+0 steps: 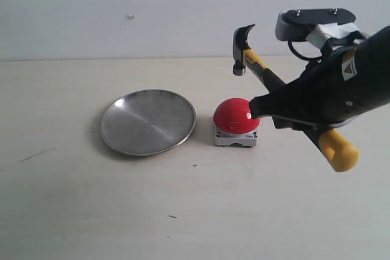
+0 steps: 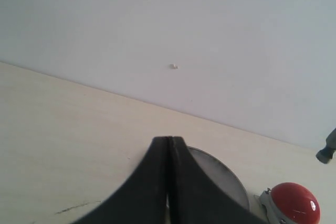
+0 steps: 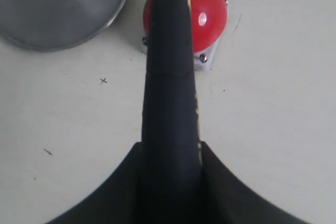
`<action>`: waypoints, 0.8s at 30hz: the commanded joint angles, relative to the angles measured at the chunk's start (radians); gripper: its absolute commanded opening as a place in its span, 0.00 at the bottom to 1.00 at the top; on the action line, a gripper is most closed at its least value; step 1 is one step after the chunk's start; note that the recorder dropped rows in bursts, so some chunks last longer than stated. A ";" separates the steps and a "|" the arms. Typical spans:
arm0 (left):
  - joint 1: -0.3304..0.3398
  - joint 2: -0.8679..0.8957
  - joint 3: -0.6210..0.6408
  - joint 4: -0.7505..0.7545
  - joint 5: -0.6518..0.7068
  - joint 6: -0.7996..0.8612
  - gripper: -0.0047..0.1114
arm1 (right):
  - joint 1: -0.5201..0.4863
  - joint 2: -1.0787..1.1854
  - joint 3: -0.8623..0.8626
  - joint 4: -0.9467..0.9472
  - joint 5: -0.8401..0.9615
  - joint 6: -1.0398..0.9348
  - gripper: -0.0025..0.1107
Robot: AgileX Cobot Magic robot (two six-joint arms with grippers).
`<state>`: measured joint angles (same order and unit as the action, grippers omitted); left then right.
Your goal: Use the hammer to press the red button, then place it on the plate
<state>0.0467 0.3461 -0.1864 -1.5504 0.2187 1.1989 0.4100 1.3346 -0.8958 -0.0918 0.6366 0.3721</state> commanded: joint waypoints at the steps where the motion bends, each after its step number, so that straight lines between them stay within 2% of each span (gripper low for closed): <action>1: 0.001 -0.007 0.002 0.001 -0.006 0.004 0.04 | -0.004 -0.030 -0.134 -0.068 0.023 -0.013 0.02; 9: 0.001 -0.007 0.002 0.001 -0.006 0.004 0.04 | -0.004 -0.004 -0.143 -0.079 0.074 -0.016 0.02; 13: 0.001 -0.007 0.002 0.001 -0.006 0.004 0.04 | -0.004 0.125 -0.077 0.042 0.106 -0.117 0.02; 16: 0.001 -0.007 0.002 0.001 -0.006 0.004 0.04 | -0.004 0.224 -0.094 0.058 0.180 -0.145 0.02; 19: 0.001 -0.007 0.002 0.001 -0.006 0.004 0.04 | -0.004 0.225 -0.119 0.071 0.105 -0.143 0.02; 24: 0.001 -0.007 0.002 0.001 -0.006 0.004 0.04 | -0.004 0.148 -0.123 0.200 -0.069 -0.173 0.02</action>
<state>0.0467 0.3461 -0.1864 -1.5504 0.2187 1.1989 0.4101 1.5384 -1.0009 0.0503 0.7000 0.2251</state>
